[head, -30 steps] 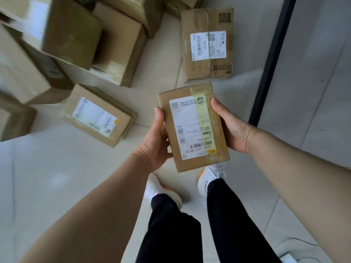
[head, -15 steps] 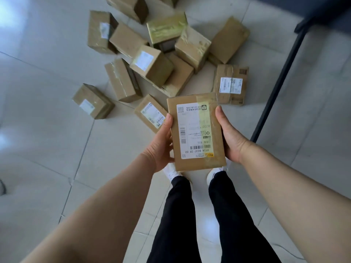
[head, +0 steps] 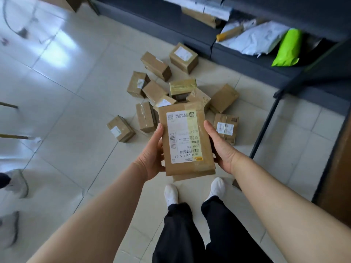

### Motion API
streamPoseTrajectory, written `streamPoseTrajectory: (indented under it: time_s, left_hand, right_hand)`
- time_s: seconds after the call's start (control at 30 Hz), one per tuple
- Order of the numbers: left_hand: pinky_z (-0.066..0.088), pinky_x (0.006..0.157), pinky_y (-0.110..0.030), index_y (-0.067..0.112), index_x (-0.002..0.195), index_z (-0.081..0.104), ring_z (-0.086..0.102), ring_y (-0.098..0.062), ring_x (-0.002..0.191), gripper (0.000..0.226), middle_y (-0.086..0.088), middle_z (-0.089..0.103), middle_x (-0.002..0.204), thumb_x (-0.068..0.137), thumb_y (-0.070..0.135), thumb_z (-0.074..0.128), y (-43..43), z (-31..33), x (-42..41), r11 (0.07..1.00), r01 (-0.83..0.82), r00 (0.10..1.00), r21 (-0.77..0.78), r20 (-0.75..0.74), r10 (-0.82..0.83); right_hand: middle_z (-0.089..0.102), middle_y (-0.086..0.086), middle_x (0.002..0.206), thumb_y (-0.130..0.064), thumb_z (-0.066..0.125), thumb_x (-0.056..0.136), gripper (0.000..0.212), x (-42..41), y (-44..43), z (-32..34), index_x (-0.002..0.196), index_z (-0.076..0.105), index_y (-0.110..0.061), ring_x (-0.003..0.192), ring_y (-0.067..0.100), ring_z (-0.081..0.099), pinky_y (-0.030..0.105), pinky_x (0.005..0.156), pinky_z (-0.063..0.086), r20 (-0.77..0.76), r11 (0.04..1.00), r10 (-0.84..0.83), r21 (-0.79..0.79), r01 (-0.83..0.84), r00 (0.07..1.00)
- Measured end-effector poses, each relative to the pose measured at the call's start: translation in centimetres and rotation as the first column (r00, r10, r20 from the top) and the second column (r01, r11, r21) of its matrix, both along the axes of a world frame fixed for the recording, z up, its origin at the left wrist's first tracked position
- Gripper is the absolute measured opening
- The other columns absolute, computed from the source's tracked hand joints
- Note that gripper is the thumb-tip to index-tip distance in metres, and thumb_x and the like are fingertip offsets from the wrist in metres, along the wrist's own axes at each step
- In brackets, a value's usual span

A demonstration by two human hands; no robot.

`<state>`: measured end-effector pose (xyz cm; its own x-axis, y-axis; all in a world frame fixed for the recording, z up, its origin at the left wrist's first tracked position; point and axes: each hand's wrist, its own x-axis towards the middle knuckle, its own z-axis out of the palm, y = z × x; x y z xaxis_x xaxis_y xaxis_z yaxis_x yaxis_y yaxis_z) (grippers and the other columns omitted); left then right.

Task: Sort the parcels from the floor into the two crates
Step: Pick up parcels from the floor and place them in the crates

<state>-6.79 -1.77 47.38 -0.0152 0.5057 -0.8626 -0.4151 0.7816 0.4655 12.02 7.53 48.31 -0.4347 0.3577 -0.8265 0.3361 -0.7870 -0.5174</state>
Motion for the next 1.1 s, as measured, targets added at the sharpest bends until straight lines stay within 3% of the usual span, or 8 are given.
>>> streamPoseTrajectory:
  time_s: [0.07,0.33,0.5,0.6,0.7,0.8,1.0,1.1]
  left_hand:
    - [0.043,0.105,-0.06,0.028,0.127,0.068,0.057,-0.034,0.128,0.101,-0.013,0.061,0.137,0.055,0.096,0.05,-0.5,1.8,0.4,1.0,-0.019,1.0,0.019,0.001,0.019]
    - [0.041,0.105,-0.062,0.021,0.125,0.07,0.055,-0.037,0.128,0.112,-0.014,0.061,0.136,0.043,0.095,0.062,-1.2,6.9,0.8,0.988,0.119,0.992,0.094,0.031,-0.122]
    - [0.047,0.098,-0.06,0.019,0.122,0.072,0.056,-0.034,0.127,0.103,-0.01,0.062,0.135,0.049,0.092,0.063,-2.3,10.2,0.7,0.943,0.283,0.954,0.176,0.049,-0.295]
    - [0.047,0.099,-0.059,0.016,0.12,0.072,0.054,-0.03,0.119,0.099,-0.017,0.061,0.135,0.055,0.09,0.061,-3.2,11.6,0.8,0.907,0.367,0.924,0.206,0.031,-0.381]
    - [0.045,0.099,-0.05,0.013,0.115,0.069,0.046,-0.033,0.109,0.098,-0.009,0.053,0.123,0.055,0.091,0.063,-4.0,12.7,1.7,0.871,0.443,0.887,0.211,0.035,-0.46]
    - [0.047,0.098,-0.057,0.014,0.12,0.069,0.056,-0.035,0.124,0.101,-0.016,0.06,0.134,0.056,0.091,0.06,-5.0,13.7,3.9,0.793,0.566,0.814,0.225,-0.003,-0.58]
    - [0.045,0.097,-0.06,0.016,0.12,0.07,0.054,-0.035,0.127,0.098,-0.004,0.061,0.131,0.055,0.09,0.061,-8.0,15.8,11.8,0.64,0.734,0.66,0.227,-0.015,-0.752]
    - [0.047,0.094,-0.057,0.015,0.111,0.068,0.054,-0.028,0.108,0.1,-0.003,0.052,0.124,0.046,0.092,0.064,-9.9,16.7,17.0,0.554,0.798,0.573,0.237,-0.014,-0.82]
  right_hand:
    - [0.076,-0.011,0.083,-0.073,0.034,0.088,0.052,0.0,0.0,2.1,0.093,0.069,-0.035,0.08,0.006,0.07,0.025,0.065,0.05,-0.004,1.0,0.015,0.016,-0.015,1.0]
    - [0.075,-0.007,0.082,-0.072,0.039,0.087,0.051,1.7,-3.0,8.1,0.094,0.069,-0.032,0.082,0.011,0.067,0.028,0.065,0.048,0.023,0.982,-0.127,0.142,0.123,0.992]
    - [0.075,0.002,0.108,-0.074,0.047,0.082,0.059,2.6,-7.6,10.9,0.108,0.071,-0.028,0.104,0.022,0.069,0.04,0.095,0.052,-0.041,0.921,-0.333,0.203,0.334,0.942]
    - [0.075,0.003,0.109,-0.078,0.049,0.078,0.063,3.2,-10.9,12.0,0.108,0.073,-0.028,0.108,0.025,0.067,0.044,0.101,0.048,-0.062,0.868,-0.438,0.231,0.439,0.897]
    - [0.075,0.001,0.108,-0.081,0.049,0.074,0.065,4.2,-14.1,12.7,0.109,0.073,-0.031,0.108,0.024,0.067,0.046,0.102,0.048,-0.064,0.81,-0.536,0.242,0.534,0.842]
    - [0.075,-0.001,0.108,-0.081,0.048,0.076,0.066,6.0,-17.6,13.7,0.113,0.071,-0.031,0.107,0.022,0.069,0.043,0.099,0.051,-0.084,0.745,-0.622,0.243,0.621,0.779]
    - [0.075,0.001,0.11,-0.079,0.052,0.075,0.067,12.3,-25.0,15.4,0.118,0.068,-0.031,0.107,0.024,0.068,0.046,0.101,0.049,-0.111,0.548,-0.803,0.25,0.798,0.586]
    - [0.076,0.0,0.106,-0.084,0.054,0.067,0.072,16.6,-28.9,16.4,0.113,0.071,-0.032,0.105,0.025,0.069,0.046,0.101,0.049,-0.066,0.468,-0.865,0.255,0.846,0.498]
